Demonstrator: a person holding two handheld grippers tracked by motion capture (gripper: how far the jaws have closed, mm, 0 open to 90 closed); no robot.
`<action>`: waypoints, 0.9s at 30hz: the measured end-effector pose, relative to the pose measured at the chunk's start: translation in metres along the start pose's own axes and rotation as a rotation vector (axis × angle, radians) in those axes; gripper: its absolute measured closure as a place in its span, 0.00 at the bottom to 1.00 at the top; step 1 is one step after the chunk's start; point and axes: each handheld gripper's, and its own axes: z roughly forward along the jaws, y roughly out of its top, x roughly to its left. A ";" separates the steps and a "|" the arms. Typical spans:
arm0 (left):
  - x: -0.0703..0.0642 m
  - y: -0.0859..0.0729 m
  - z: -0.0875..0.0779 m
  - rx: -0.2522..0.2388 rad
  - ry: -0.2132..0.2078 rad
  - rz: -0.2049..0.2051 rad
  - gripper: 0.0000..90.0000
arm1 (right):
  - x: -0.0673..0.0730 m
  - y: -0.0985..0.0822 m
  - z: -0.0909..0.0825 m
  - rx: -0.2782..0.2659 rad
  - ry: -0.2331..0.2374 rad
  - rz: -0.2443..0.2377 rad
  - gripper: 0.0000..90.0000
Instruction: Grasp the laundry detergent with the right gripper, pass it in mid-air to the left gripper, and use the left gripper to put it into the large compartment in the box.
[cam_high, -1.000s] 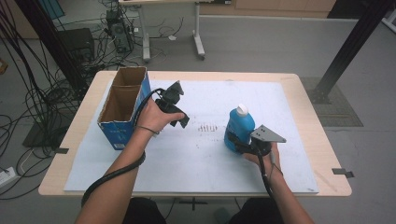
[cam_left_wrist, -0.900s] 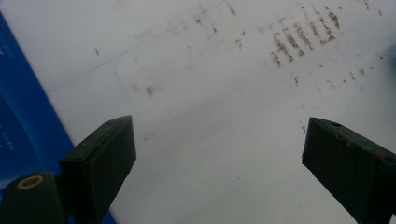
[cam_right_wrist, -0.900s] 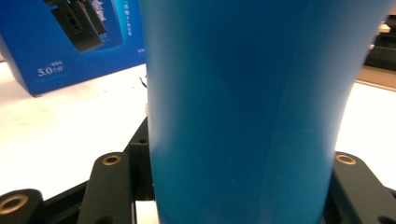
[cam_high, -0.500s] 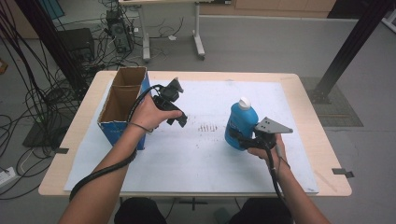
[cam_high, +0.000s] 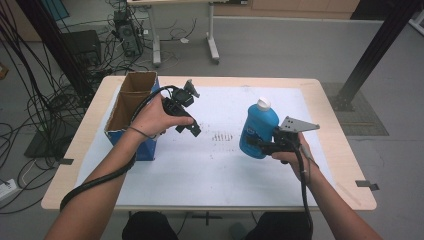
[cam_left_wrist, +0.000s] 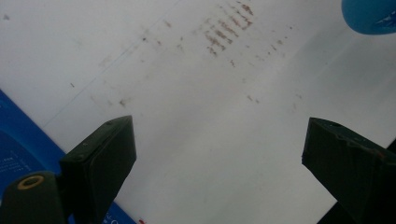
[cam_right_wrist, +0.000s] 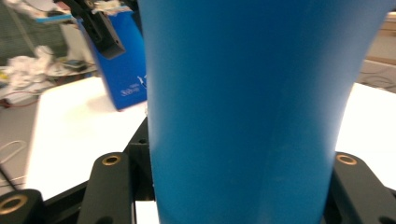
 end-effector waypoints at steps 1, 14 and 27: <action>-0.001 0.000 -0.003 0.004 -0.003 0.016 0.11 | 0.000 0.003 -0.001 -0.003 0.013 0.000 0.48; -0.018 -0.001 -0.041 0.002 -0.041 0.201 0.11 | 0.009 0.021 -0.005 0.019 0.187 -0.030 0.49; -0.048 0.005 -0.075 0.006 -0.083 0.376 0.11 | 0.020 0.035 -0.003 0.065 0.297 -0.102 0.49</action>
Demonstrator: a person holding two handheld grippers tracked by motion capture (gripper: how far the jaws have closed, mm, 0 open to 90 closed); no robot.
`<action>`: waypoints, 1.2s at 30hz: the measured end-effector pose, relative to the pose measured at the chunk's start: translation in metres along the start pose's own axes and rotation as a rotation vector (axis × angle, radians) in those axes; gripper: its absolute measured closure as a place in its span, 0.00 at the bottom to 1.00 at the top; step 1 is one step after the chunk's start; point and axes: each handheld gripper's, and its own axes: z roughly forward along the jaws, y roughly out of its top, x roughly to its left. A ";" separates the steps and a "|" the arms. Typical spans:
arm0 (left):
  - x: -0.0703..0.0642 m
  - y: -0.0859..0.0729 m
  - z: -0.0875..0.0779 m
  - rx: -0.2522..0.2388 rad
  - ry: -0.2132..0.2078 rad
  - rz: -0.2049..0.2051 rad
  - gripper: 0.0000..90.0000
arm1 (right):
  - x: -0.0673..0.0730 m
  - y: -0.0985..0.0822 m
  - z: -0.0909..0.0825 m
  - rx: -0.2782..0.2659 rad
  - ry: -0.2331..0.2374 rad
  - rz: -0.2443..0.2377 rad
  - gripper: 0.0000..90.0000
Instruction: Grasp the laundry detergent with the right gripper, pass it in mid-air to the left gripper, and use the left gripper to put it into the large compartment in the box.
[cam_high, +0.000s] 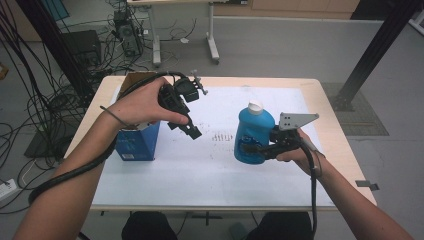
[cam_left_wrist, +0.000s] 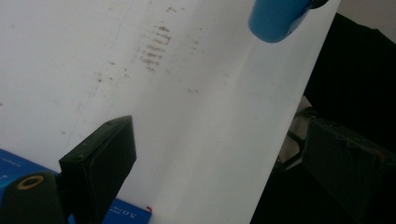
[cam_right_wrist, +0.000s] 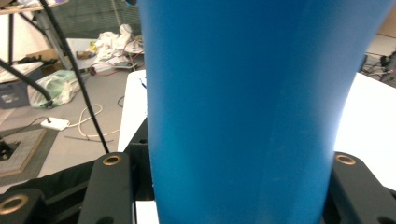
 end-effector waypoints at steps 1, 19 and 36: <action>-0.002 0.002 -0.002 -0.001 0.000 0.013 0.11 | 0.000 0.001 0.000 0.001 0.006 -0.005 0.49; -0.029 0.024 -0.025 0.017 -0.021 0.136 0.11 | 0.010 0.014 0.010 0.032 0.108 -0.054 0.49; -0.049 0.042 -0.023 0.034 -0.052 0.208 0.11 | 0.021 0.023 0.024 0.023 0.187 -0.066 0.49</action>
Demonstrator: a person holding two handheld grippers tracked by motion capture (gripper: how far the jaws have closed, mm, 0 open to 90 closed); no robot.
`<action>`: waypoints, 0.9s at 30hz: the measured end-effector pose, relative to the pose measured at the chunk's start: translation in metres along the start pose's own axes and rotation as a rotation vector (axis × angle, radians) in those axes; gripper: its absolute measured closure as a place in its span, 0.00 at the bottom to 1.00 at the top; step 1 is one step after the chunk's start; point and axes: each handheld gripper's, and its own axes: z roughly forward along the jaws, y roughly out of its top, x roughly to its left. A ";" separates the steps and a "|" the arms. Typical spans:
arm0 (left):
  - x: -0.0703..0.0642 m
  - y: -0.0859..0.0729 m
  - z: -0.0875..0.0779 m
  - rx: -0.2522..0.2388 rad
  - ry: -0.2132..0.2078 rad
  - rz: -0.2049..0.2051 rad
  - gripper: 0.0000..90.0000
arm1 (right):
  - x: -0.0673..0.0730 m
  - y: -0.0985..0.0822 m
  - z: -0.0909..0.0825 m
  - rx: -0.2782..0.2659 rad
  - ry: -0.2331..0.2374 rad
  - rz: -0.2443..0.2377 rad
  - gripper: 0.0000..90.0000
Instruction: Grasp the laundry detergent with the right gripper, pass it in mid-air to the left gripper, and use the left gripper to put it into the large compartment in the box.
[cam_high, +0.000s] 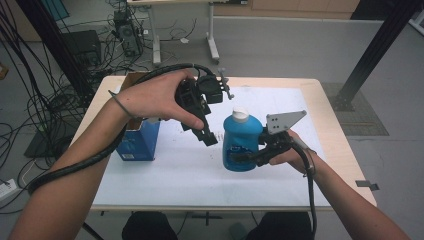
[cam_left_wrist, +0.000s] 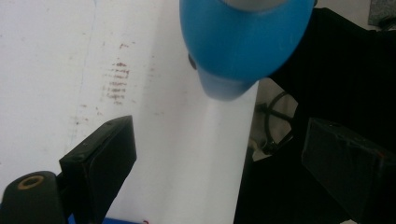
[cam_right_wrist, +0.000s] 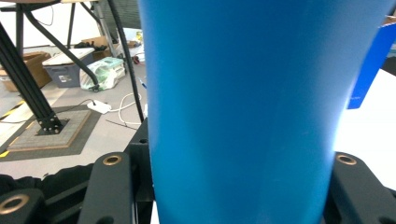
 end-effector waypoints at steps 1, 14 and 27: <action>-0.001 0.001 0.001 0.001 -0.004 0.001 0.11 | 0.000 0.001 0.001 0.003 0.006 -0.004 0.49; -0.009 0.014 0.006 0.004 -0.012 0.036 0.11 | 0.002 0.012 0.013 0.017 0.056 -0.024 0.49; -0.013 0.021 0.012 0.002 -0.034 0.055 0.11 | 0.003 0.013 0.026 0.031 0.074 -0.030 0.48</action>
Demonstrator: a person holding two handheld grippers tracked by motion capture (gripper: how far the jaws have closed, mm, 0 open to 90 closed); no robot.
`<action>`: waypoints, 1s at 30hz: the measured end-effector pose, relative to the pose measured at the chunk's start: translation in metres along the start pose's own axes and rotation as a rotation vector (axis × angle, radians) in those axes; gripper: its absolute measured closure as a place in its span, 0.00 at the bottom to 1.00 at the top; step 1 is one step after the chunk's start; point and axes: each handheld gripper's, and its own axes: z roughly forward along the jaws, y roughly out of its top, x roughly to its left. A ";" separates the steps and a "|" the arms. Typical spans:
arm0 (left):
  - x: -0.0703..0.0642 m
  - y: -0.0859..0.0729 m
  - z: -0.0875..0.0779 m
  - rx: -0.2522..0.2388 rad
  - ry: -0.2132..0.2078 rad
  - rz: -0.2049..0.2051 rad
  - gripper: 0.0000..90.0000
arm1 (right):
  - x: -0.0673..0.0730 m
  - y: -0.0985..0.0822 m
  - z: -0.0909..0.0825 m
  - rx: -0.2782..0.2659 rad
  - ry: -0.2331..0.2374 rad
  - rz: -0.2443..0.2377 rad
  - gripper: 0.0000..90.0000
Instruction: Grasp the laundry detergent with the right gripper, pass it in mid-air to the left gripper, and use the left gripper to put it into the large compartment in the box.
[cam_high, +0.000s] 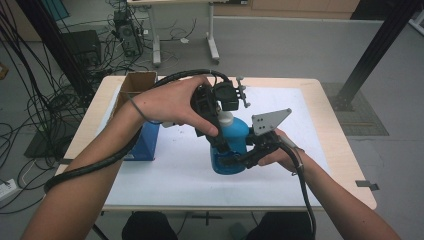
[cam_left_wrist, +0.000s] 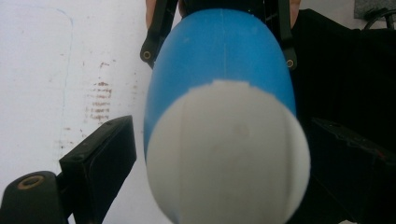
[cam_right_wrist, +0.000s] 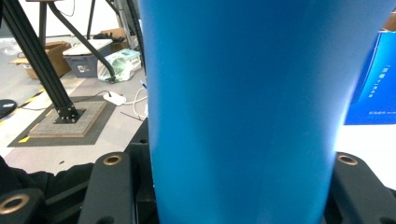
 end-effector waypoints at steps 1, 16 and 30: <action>0.000 0.001 0.000 0.001 0.000 0.002 0.11 | 0.000 0.000 0.000 -0.001 -0.001 0.001 0.48; -0.001 0.002 -0.001 -0.006 0.008 -0.001 0.11 | 0.002 0.000 0.002 -0.004 0.007 0.003 0.48; -0.001 -0.002 -0.002 -0.007 0.010 -0.004 0.11 | 0.003 0.001 0.003 0.002 0.008 0.002 0.48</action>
